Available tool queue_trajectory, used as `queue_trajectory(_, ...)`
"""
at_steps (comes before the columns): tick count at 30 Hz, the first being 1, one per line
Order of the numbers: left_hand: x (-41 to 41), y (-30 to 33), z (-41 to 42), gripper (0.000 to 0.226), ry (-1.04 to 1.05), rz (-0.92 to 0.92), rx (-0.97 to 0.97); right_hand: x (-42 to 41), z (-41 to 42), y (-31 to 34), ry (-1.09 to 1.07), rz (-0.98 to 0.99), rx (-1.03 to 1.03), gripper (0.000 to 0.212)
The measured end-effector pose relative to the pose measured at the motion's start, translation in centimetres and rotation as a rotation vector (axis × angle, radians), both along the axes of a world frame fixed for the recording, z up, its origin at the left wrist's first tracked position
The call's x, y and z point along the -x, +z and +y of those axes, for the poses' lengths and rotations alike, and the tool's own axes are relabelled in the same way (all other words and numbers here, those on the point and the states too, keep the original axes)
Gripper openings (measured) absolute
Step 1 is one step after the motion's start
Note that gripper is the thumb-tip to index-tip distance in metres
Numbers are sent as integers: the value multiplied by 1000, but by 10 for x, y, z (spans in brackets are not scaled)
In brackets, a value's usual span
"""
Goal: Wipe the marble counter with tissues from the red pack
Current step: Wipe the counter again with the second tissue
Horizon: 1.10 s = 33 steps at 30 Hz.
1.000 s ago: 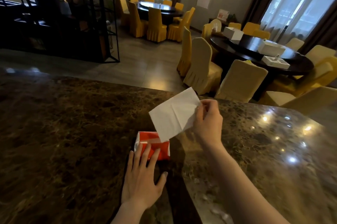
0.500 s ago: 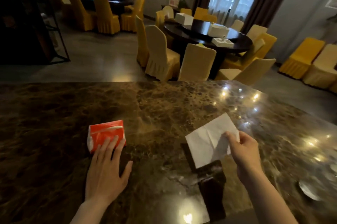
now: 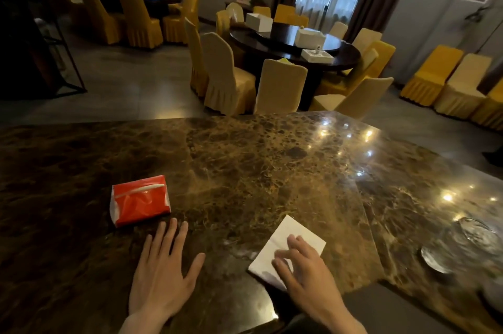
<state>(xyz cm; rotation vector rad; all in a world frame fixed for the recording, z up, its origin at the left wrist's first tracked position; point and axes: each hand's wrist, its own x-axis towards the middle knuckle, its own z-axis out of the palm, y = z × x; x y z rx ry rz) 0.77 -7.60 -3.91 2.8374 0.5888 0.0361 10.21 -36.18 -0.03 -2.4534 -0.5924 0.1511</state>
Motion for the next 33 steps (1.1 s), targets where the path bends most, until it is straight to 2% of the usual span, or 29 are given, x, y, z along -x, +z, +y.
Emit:
queue_trajectory(2, -1, -2, -1, 89, 5, -13, 4, -5, -6, 0, -58, -59, 6, 54)
queue_trajectory(6, 0, -6, 0, 85, 9, -13, 11, -11, -6, -12, 6, -64, 373, 68)
queue_trajectory(8, -1, -7, 0, 86, 12, -17, -1, -3, 6, -23, -33, -75, 453, 72)
queue_trajectory(11, -1, -9, -2, 87, 8, -21, -10, 7, 30, -28, -105, -86, 450, 71)
queue_trajectory(13, -1, -9, -2, 86, 10, -20, -14, 9, 50, -27, -78, -96, 438, 71)
queue_trajectory(20, -2, -11, 2, 83, -31, 19, -60, 31, 119, -27, 288, -198, 428, 64)
queue_trajectory(22, 0, -11, 2, 83, -27, 17, -50, 20, 105, -28, 265, -237, 433, 65)
queue_trajectory(28, 0, -11, 0, 86, 8, -11, -34, -23, 48, -22, -118, -169, 507, 64)
queue_trajectory(30, -2, -11, 0, 87, 12, -7, -25, -16, 69, -24, -84, -170, 453, 61)
queue_trajectory(33, -2, -10, 1, 90, -1, 1, -25, 12, 108, -31, 123, -226, 379, 59)
